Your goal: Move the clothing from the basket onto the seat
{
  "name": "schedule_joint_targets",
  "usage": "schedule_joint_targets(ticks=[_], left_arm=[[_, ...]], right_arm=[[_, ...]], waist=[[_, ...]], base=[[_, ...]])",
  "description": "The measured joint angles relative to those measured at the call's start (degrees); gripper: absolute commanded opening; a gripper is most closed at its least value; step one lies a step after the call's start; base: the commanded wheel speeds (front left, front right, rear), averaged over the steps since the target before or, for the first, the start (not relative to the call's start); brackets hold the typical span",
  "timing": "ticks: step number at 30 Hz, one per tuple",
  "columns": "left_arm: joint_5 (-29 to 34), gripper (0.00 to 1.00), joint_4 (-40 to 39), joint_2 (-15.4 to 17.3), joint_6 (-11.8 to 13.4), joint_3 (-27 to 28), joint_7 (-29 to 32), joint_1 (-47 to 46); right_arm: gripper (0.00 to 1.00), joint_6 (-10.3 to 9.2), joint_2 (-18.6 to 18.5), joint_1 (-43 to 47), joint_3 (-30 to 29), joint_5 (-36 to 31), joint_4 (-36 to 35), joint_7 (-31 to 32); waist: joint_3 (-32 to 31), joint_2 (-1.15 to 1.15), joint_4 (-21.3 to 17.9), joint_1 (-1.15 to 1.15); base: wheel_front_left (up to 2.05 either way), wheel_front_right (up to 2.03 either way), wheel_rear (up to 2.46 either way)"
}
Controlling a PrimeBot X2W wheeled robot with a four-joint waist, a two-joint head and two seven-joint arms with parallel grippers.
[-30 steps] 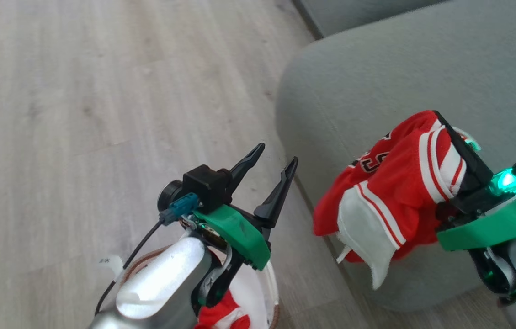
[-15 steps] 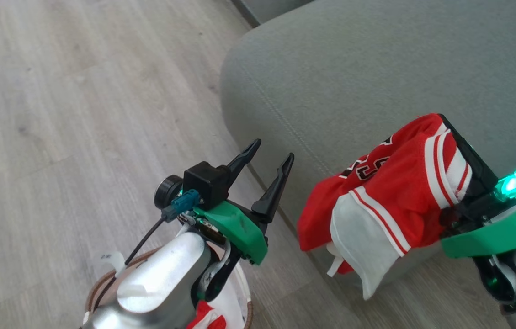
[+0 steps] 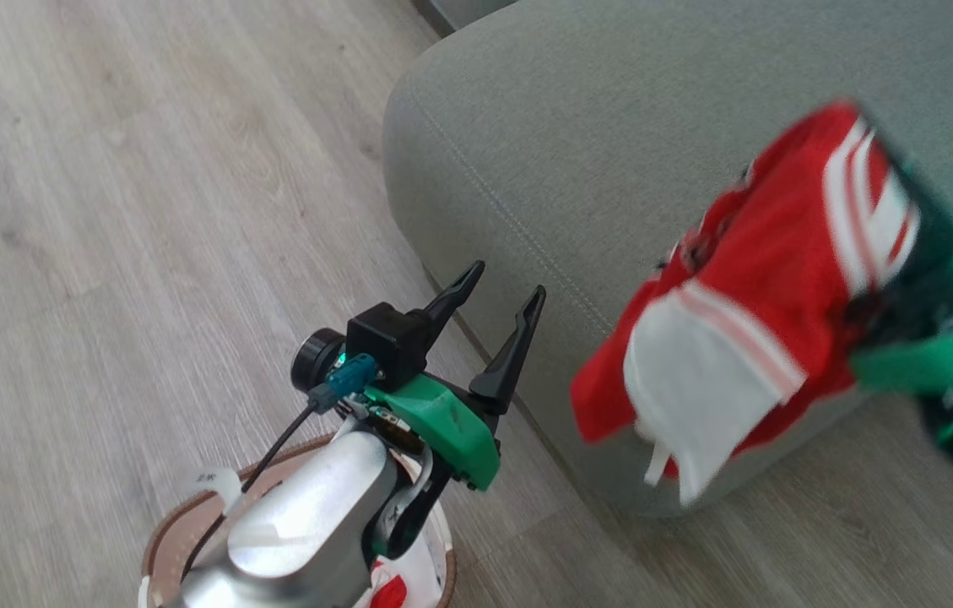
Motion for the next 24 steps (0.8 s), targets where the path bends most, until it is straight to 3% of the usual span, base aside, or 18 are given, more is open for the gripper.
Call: schedule_joint_targets(ticks=[7,15,24], left_arm=[[1.2,1.0,0.8,-0.7,0.0,-0.5,0.0,-1.7],[3.3,1.0,2.1,-2.4,0.5,-2.1,1.6,-7.1],[6.3,1.0,4.1,-4.3,1.1,-5.5,3.3,-13.8]], right_arm=[[0.0,0.0,-5.2,-12.2,0.1,2.9,2.5,0.0],[0.0,0.01,-13.2,-26.4,1.3,5.6,12.0,0.0],[0.0,0.01,-20.0,-33.1,-0.5,9.8,23.5,-0.1]], waist=[[2.7,0.0,1.5,0.0],[8.7,0.0,4.7,0.0],[17.1,0.0,8.9,0.01]], base=[[0.0,0.0,0.0],[0.0,0.0,0.0],[0.0,0.0,0.0]])
